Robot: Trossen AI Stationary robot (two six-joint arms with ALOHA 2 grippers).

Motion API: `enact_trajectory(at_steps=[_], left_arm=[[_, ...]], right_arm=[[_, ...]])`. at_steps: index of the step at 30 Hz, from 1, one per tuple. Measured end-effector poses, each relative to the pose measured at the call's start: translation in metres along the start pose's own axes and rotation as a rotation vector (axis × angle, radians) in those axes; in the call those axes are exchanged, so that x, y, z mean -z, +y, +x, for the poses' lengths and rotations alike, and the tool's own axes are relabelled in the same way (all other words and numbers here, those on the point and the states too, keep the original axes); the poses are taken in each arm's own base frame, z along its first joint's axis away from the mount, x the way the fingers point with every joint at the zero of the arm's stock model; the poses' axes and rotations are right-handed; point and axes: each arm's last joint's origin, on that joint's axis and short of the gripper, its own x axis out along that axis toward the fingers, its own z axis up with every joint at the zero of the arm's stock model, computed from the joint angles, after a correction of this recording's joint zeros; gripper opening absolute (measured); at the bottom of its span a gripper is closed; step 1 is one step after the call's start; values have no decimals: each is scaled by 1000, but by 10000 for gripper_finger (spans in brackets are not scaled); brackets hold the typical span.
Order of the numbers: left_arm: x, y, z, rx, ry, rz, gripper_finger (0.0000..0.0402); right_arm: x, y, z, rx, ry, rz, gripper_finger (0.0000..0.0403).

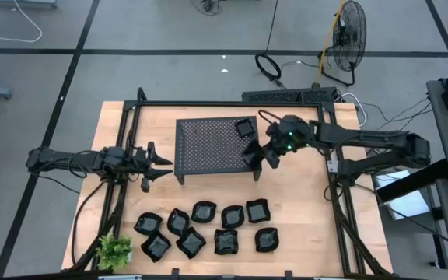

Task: Pick & Place Mini shaped plates
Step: Put the distorted square plate on the shelf, then adjust the distorted square plate on the shelf

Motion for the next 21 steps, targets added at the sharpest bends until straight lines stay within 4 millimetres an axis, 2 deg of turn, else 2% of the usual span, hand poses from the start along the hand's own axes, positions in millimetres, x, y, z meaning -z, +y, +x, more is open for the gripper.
enact_trajectory(at_steps=[8,16,21], left_arm=[[0,0,0,0,0,0,145],[0,0,0,0,0,0,145],[0,0,0,0,0,0,145]], right_arm=[[-3,10,-1,-44,-56,-123,8],[1,9,8,-79,-137,-162,89],[-3,15,-3,-147,-197,-224,123]])
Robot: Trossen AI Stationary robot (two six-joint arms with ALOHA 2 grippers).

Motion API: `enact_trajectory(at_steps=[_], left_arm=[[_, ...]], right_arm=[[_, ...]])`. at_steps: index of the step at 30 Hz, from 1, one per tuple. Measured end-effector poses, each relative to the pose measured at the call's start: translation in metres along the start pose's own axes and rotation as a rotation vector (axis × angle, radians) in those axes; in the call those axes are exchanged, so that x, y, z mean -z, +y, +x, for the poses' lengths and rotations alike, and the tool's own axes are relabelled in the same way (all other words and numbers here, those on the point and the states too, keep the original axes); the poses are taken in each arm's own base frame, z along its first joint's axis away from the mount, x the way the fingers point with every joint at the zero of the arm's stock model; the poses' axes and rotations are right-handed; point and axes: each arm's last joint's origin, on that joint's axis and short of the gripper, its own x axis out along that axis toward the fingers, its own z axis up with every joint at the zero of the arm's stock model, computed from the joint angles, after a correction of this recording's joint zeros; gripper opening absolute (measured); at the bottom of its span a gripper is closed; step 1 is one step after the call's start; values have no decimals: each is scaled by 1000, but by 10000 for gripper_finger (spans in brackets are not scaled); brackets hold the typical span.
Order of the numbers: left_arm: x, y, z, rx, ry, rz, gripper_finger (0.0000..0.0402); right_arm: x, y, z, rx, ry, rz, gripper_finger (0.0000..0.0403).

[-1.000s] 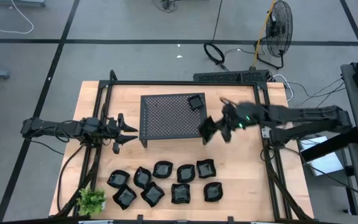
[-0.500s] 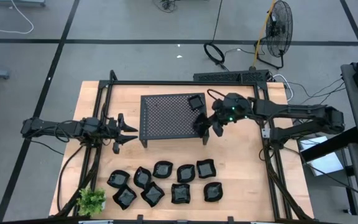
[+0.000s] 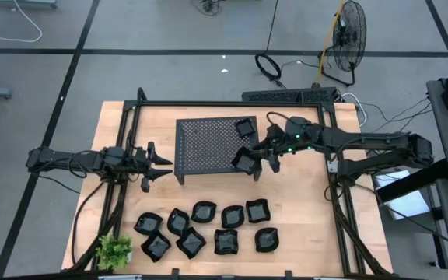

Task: Pick & Place Mini shaped plates
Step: Adjust the distorted square plate on the shelf

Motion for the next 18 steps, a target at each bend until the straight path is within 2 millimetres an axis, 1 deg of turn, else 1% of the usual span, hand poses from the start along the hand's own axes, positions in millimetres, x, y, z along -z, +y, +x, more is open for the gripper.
enact_trajectory(at_steps=[3,5,7,9,10,12,15,16,18], left_arm=[[0,0,0,0,0,0,145],[0,0,0,0,0,0,145],[0,0,0,0,1,0,145],[0,0,0,0,0,0,145],[0,0,0,0,0,0,145],[0,0,0,0,0,0,145],[0,0,0,0,0,0,145],[0,0,0,0,0,0,145],[0,0,0,0,0,0,145]], right_arm=[[-5,10,-14,-87,-36,-24,126],[-4,22,-23,-196,-41,-55,122],[5,38,-29,-365,-61,-106,115],[22,55,-28,-480,-119,-164,105],[34,61,-26,-487,-159,-195,98],[59,71,-18,-439,-232,-288,77],[90,83,-2,-326,-277,-444,22],[96,88,3,-278,-287,-487,11],[106,96,14,-150,-323,-532,9]])
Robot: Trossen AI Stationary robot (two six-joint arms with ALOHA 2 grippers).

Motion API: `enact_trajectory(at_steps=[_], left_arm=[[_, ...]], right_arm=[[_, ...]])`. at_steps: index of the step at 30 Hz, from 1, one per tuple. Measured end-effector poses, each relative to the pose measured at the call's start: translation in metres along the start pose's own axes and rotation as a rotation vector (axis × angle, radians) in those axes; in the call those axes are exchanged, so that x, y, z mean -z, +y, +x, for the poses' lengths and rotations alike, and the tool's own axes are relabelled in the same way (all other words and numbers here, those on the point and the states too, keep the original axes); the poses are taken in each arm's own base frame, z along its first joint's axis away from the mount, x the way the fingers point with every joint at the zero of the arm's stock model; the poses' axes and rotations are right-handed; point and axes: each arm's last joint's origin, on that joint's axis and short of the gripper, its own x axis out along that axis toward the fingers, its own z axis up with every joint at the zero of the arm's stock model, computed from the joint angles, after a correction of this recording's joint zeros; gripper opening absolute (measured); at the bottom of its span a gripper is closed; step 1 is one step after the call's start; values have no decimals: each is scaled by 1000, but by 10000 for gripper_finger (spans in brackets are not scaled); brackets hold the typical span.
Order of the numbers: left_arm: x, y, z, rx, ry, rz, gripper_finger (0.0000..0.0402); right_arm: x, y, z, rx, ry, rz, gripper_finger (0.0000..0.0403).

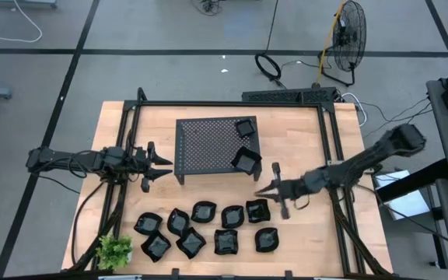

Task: Pick & Place Mini shaped plates
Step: Adjust the distorted square plate on the shelf, then stack the distorted square plate on the other distorted square plate on the shelf

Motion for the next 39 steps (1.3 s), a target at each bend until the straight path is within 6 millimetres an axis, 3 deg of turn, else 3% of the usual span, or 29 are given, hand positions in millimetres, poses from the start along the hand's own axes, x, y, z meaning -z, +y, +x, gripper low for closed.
enact_trajectory(at_steps=[4,10,19,26,32,35,39], left_arm=[[0,0,0,0,0,0,145],[0,0,0,0,0,0,145],[0,0,0,0,0,0,145],[0,0,0,0,0,0,145],[0,0,0,0,0,0,145],[0,0,0,0,0,0,145],[0,0,0,0,0,0,145]], right_arm=[[17,8,16,149,15,-48,2],[36,-6,27,317,82,11,1],[36,-19,27,554,73,58,1],[37,-11,25,529,80,50,1],[13,24,11,330,32,-140,22],[-13,42,9,251,31,-147,67],[-37,66,22,168,209,-121,139]])
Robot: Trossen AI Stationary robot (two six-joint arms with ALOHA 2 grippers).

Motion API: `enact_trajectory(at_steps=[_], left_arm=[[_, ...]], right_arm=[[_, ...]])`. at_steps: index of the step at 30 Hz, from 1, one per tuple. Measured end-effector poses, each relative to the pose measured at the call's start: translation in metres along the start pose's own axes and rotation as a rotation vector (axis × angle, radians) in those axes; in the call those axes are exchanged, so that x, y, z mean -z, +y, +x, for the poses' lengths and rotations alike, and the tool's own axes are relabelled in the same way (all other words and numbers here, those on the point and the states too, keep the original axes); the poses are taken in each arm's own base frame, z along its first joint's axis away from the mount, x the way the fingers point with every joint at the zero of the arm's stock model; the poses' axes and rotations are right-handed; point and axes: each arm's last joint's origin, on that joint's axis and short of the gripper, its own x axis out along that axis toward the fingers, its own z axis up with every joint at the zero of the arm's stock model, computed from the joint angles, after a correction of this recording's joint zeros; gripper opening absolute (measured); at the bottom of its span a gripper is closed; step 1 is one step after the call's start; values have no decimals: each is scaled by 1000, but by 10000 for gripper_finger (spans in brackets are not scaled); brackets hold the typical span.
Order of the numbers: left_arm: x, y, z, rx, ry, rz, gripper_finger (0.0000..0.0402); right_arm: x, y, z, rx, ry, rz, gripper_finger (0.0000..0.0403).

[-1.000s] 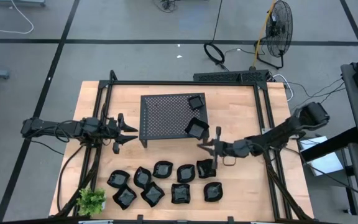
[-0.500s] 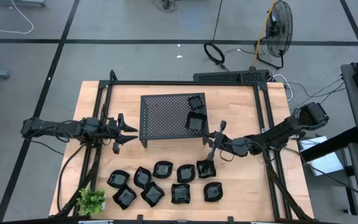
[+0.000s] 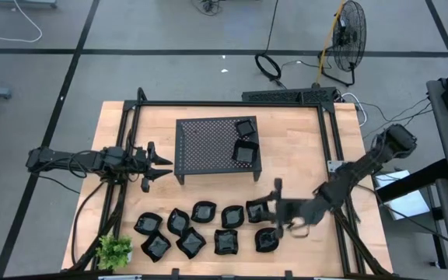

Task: Pick & Place Mini shaped plates
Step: Stack the distorted square plate on the other distorted square plate on the shelf

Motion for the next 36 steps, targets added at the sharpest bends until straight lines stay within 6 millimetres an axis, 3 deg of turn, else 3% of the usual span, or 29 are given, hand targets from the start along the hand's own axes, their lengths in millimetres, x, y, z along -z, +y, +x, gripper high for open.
enact_trajectory(at_steps=[2,6,13,20,25,36], left_arm=[[0,0,0,0,0,0,145],[0,0,0,0,0,0,145],[0,0,0,0,0,0,145],[0,0,0,0,0,0,145],[0,0,0,0,0,0,145],[0,0,0,0,0,0,145]], right_arm=[[-4,9,10,-12,142,36,163],[12,14,28,0,426,60,175],[56,-5,53,-35,711,212,150],[83,-28,57,32,791,232,126],[98,-30,56,-31,817,284,118],[100,-28,56,-91,804,305,76]])
